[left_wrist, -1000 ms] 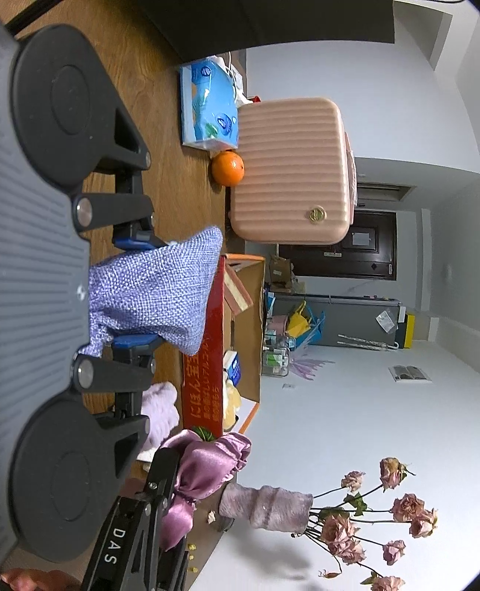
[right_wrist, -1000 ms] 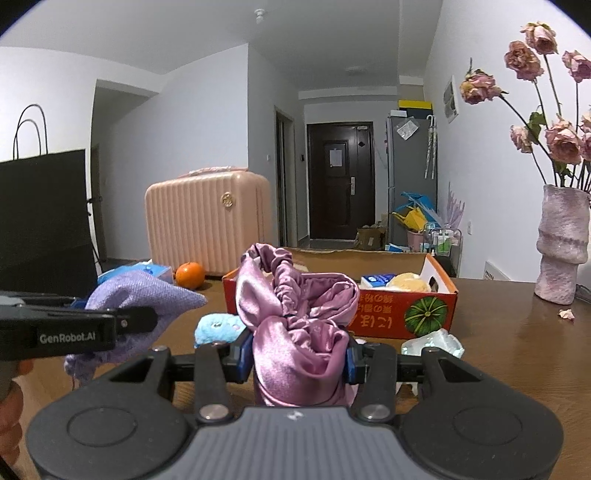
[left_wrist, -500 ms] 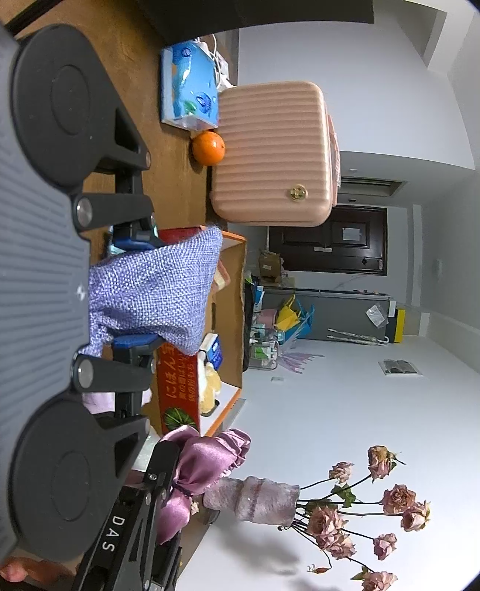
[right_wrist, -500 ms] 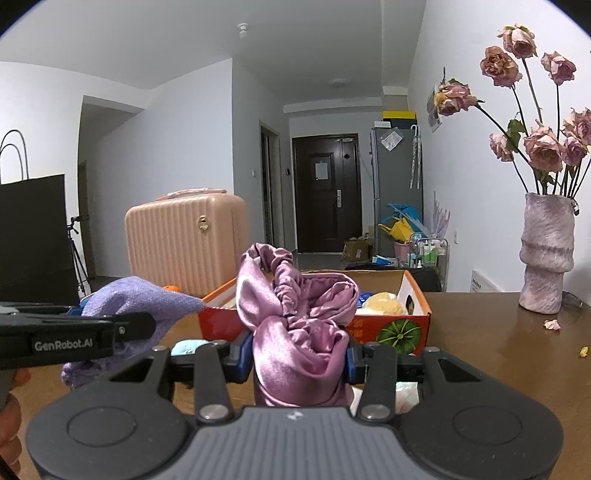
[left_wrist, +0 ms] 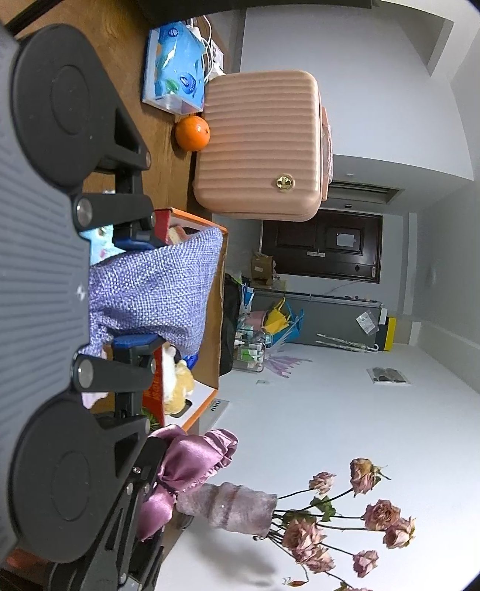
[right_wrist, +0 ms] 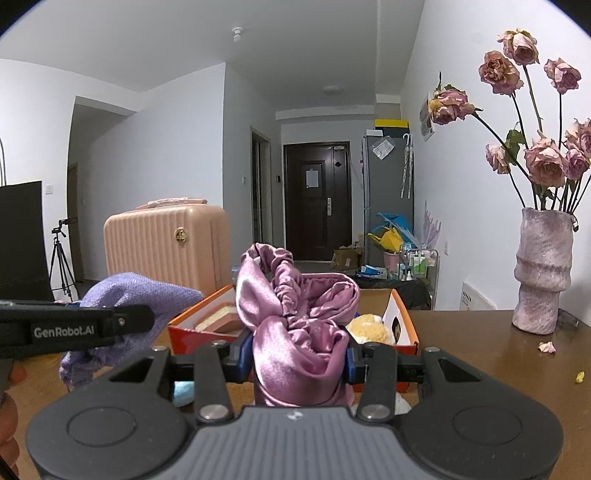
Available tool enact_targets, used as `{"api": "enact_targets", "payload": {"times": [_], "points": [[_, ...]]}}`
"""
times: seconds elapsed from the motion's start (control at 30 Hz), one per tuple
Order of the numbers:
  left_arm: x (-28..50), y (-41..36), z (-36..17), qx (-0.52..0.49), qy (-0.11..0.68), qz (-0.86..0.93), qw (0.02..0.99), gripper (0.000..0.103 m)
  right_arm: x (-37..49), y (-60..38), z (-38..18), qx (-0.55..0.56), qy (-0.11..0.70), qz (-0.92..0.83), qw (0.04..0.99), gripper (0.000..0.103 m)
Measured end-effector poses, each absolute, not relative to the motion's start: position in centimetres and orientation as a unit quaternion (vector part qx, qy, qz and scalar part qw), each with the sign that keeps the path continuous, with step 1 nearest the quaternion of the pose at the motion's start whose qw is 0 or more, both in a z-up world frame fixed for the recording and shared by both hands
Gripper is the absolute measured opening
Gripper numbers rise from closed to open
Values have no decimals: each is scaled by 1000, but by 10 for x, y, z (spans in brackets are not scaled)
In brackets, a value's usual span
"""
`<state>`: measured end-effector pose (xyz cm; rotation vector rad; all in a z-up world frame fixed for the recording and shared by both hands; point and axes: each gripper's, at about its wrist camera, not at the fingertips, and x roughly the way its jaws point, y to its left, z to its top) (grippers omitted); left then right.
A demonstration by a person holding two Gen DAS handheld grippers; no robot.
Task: Organize soft objects
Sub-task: 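Carry the sachet and scrunchie over the cardboard box with both grippers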
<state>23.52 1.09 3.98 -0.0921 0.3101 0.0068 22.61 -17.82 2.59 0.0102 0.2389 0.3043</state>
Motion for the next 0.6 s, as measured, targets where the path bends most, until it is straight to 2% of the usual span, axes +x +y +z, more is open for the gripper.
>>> {"api": "enact_targets", "payload": {"times": [0.6], "points": [[288,5,44,-58,143,2,988,41,281,-176,25,3,119,129,984,44]]}}
